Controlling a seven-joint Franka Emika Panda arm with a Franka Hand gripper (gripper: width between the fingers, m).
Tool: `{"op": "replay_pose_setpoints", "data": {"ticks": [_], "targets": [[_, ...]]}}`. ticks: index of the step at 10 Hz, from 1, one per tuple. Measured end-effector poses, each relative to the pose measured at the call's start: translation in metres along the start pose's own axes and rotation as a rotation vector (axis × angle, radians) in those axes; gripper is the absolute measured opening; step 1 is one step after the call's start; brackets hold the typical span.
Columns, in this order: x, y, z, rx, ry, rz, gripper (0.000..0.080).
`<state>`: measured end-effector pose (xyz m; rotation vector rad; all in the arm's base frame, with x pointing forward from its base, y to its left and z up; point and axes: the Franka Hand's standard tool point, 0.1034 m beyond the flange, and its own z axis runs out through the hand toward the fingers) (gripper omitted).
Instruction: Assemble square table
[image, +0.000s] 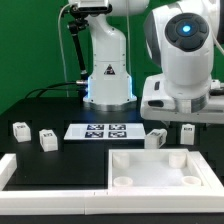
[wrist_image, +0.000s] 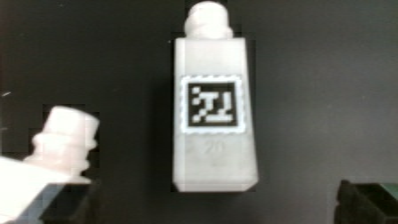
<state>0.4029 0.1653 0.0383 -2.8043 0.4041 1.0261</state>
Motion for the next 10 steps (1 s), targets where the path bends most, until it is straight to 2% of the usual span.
{"op": "replay_pose_setpoints", "data": {"ticks": [1,2,4,5,7,8,10], "targets": [[-0.006,0.003,0.003,-0.015,-0.071,-0.006,0.0649],[-0.005,0.005,0.005,-0.023,-0.141,-0.009,0.0649],[-0.002,0.001,0.010,-0.011,-0.162,0.005,0.0649],[-0.004,-0.006,0.019,-0.002,-0.185,0.018,0.0649],[-0.007,-0.016,0.034,-0.018,-0.205,0.027,0.0649],[-0.007,-0.016,0.043,-0.023,-0.219,0.027,0.0649],[-0.008,-0.010,0.050,-0.023,-0.237,0.018,0.0649]]}}
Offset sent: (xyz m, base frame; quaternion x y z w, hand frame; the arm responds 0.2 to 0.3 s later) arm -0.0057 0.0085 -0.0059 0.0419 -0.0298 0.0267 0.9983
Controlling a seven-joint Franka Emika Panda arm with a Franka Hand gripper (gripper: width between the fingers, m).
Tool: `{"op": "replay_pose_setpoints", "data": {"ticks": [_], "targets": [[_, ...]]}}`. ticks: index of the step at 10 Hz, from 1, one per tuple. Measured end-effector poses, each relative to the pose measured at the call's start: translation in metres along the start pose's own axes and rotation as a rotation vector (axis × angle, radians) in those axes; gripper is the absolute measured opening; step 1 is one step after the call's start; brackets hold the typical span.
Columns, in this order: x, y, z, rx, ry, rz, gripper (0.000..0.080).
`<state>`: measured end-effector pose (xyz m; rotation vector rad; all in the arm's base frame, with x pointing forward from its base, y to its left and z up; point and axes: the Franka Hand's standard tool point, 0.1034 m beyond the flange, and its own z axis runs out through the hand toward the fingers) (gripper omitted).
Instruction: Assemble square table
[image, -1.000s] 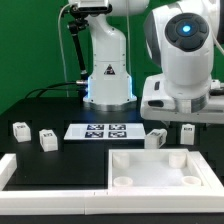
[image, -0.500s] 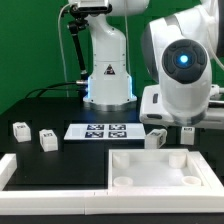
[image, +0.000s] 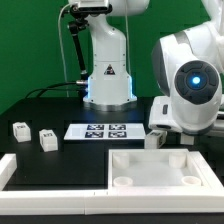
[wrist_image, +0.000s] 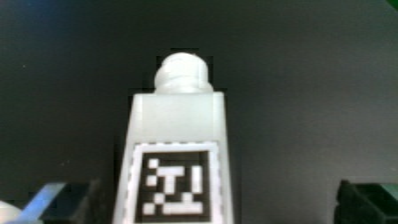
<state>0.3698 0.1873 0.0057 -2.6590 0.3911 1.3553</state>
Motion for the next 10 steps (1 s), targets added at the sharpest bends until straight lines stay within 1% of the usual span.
{"op": "replay_pose_setpoints", "data": {"ticks": [1,2,3,4,5,6,10], "targets": [[0.0011,0.0022,0.0011,0.000,-0.005,0.003,0.0649],[0.0011,0.0015,0.0012,-0.001,-0.003,0.002,0.0613],[0.0010,0.0013,0.0013,-0.001,-0.003,0.001,0.0613],[0.0010,0.0013,0.0013,-0.001,-0.003,0.001,0.0421],[0.0010,0.0013,0.0013,-0.001,-0.003,0.001,0.0421],[0.0010,0.0013,0.0013,-0.001,-0.003,0.001,0.0288],[0.0010,0.0013,0.0013,-0.001,-0.003,0.001,0.0288]]}}
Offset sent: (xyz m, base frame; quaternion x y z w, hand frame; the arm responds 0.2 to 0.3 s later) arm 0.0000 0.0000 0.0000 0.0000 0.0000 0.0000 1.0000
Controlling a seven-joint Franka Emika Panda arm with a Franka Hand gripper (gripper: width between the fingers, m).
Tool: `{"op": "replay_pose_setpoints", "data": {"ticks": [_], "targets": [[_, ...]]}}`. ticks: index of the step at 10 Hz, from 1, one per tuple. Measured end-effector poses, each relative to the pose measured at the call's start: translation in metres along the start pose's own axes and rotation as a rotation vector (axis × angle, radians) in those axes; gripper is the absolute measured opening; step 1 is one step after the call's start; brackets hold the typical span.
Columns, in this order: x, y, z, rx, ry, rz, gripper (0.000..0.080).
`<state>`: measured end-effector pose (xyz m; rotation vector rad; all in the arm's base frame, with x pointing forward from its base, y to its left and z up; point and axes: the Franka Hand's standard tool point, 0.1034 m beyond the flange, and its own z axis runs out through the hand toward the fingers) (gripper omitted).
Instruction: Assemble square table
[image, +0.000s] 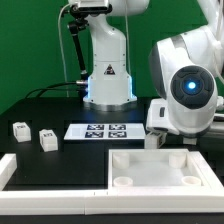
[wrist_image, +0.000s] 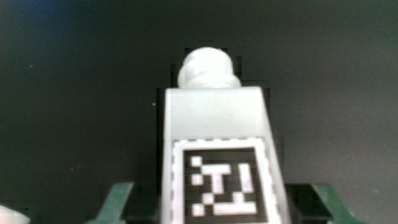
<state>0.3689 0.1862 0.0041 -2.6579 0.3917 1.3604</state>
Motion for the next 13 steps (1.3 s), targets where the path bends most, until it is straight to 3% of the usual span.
{"op": "replay_pose_setpoints", "data": {"ticks": [2,4,5,7,9,10,12,13], "targets": [[-0.003,0.002,-0.006,-0.002,-0.003,-0.004,0.0288],[-0.032,0.015,-0.064,0.009,0.017,-0.038,0.0290],[-0.044,0.021,-0.078,0.010,0.032,-0.040,0.0290],[-0.057,0.021,-0.081,-0.003,0.049,-0.047,0.0290],[-0.054,0.019,-0.080,0.000,0.062,-0.047,0.0290],[-0.043,0.018,-0.086,-0.008,0.130,-0.062,0.0290],[-0.037,0.024,-0.139,-0.032,0.277,-0.125,0.0290],[-0.032,0.029,-0.164,-0.087,0.382,-0.182,0.0290]]}}
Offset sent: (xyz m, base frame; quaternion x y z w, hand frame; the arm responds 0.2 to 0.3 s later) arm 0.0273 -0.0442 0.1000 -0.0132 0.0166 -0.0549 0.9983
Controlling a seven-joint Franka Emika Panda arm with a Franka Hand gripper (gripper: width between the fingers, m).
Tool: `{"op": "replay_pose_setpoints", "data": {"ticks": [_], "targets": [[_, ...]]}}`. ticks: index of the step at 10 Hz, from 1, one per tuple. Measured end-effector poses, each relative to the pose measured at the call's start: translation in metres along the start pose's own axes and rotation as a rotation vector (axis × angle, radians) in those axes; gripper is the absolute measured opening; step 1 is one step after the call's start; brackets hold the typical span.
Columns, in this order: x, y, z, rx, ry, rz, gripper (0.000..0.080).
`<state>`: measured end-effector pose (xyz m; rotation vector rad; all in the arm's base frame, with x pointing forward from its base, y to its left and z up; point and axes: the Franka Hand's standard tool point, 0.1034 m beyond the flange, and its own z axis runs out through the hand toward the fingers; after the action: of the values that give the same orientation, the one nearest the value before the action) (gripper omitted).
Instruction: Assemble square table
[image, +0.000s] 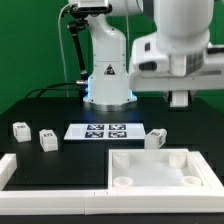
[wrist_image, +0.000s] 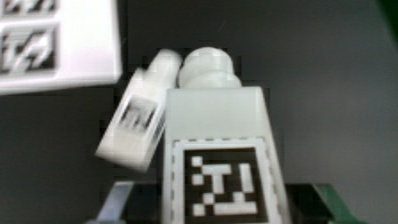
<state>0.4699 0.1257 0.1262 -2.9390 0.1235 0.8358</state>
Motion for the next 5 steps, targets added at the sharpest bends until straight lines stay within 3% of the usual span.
{"op": "replay_pose_setpoints", "data": {"ticks": [2,5], "targets": [[0.003,-0.006,0.004,0.015,0.127,0.007,0.0290],[0.012,-0.009,-0.004,0.037,0.361,-0.003,0.0290]]}}
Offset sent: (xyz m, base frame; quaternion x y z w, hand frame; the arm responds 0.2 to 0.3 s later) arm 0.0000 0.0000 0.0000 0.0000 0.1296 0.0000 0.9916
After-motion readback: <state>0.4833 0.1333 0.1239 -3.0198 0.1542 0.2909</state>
